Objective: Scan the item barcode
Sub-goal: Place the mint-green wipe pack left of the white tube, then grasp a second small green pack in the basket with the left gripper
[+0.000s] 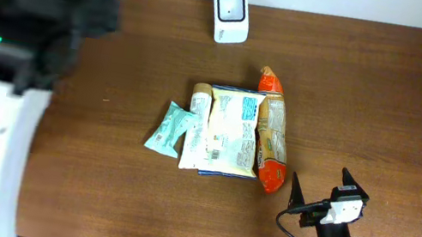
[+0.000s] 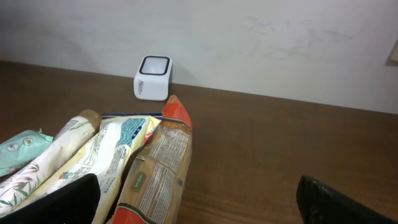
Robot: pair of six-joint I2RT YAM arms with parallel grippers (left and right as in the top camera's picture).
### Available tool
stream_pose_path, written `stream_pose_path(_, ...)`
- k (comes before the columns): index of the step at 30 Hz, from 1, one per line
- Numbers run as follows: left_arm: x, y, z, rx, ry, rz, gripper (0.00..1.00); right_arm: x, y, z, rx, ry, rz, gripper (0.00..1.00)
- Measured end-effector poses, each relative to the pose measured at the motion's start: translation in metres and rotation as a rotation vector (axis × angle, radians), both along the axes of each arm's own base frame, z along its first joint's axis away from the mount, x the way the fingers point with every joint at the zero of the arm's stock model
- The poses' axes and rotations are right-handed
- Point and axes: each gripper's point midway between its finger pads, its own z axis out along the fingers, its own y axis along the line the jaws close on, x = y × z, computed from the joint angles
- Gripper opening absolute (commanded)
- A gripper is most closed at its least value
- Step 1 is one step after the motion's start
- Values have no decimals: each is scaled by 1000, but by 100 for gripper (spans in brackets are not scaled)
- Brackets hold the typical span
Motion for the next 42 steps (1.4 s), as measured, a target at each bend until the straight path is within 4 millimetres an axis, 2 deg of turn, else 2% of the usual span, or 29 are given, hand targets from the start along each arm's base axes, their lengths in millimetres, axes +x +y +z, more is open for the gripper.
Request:
stream_pose_path(1, -10, 34, 23, 25, -65, 93, 100, 0, 0, 0, 0, 0, 1, 99)
stream_pose_path(2, -20, 80, 38, 60, -106, 226, 100, 0, 0, 0, 1, 0, 0, 99)
stream_pose_path(3, -29, 120, 37, 77, -99, 337, 100, 0, 0, 0, 0, 0, 0, 99)
stream_pose_path(5, -50, 193, 22, 80, -56, 541, 100, 0, 0, 0, 0, 0, 1, 99)
stream_pose_path(7, -70, 247, 2, 54, -10, 678, 100, 0, 0, 0, 1, 0, 0, 99)
stream_pose_path(8, -74, 259, -4, 44, 3, 701, 100, 0, 0, 0, 0, 0, 1, 99)
stream_pose_path(9, -74, 271, -18, 33, 34, 707, 95, 0, 0, 0, 0, 0, 0, 99)
stream_pose_path(10, -74, 289, -48, 21, 117, 717, 88, 0, 0, 0, 0, 0, 0, 99)
stream_pose_path(11, -71, 298, -71, 21, 176, 707, 84, 0, 0, 0, 1, 0, 0, 99)
stream_pose_path(12, -64, 307, -114, 28, 295, 657, 77, 0, 0, 0, 0, 0, 0, 99)
stream_pose_path(13, -61, 310, -145, 34, 382, 613, 75, 0, 0, 0, 0, 0, 0, 99)
stream_pose_path(15, -59, 316, -184, 39, 477, 560, 72, 0, 0, 0, 0, 0, 0, 99)
stream_pose_path(18, -70, 331, -226, 16, 579, 549, 68, 0, 0, 0, 0, 0, 0, 99)
stream_pose_path(20, -82, 339, -266, -25, 671, 553, 68, 0, 0, 0, 0, 0, 0, 99)
stream_pose_path(22, -84, 344, -291, -46, 712, 554, 68, 0, 0, 0, 0, 0, 0, 99)
stream_pose_path(23, -85, 344, -311, -61, 749, 547, 64, 0, 0, 0, 0, 0, 0, 99)
stream_pose_path(25, -86, 343, -336, -80, 795, 535, 48, 0, 0, 0, 0, 0, 0, 99)
stream_pose_path(26, -86, 344, -339, -79, 797, 533, 19, 0, 0, 0, 0, 0, 0, 99)
stream_pose_path(27, -86, 344, -340, -78, 801, 530, 1, 0, 0, 0, 0, 0, 0, 99)
stream_pose_path(28, -87, 345, -340, -69, 807, 534, 0, 0, 0, 0, 0, 0, 0, 99)
stream_pose_path(31, -89, 348, -338, -47, 818, 544, 0, 0, 0, 0, 0, 0, 0, 99)
stream_pose_path(34, -94, 342, -336, -65, 846, 545, 0, 0, 0, 0, 0, 0, 0, 99)
stream_pose_path(36, -78, 332, -327, -86, 799, 520, 0, 0, 0, 0, 0, 0, 0, 99)
stream_pose_path(37, -57, 323, -296, -80, 705, 492, 0, 0, 0, 0, 0, 0, 1, 99)
stream_pose_path(38, -35, 313, -250, -72, 578, 462, 0, 0, 0, 0, 0, 0, 0, 99)
stream_pose_path(39, -14, 294, -173, -38, 381, 422, 0, 0, 0, 0, 0, 0, 0, 99)
stream_pose_path(40, -8, 274, -114, -17, 232, 388, 0, 0, 0, 0, 0, 0, 0, 99)
stream_pose_path(41, -13, 242, -37, 10, 48, 331, 0, 0, 0, 0, 0, 0, 0, 99)
stream_pose_path(42, -30, 199, 21, 10, -93, 249, 0, 0, 0, 0, 0, 0, 1, 99)
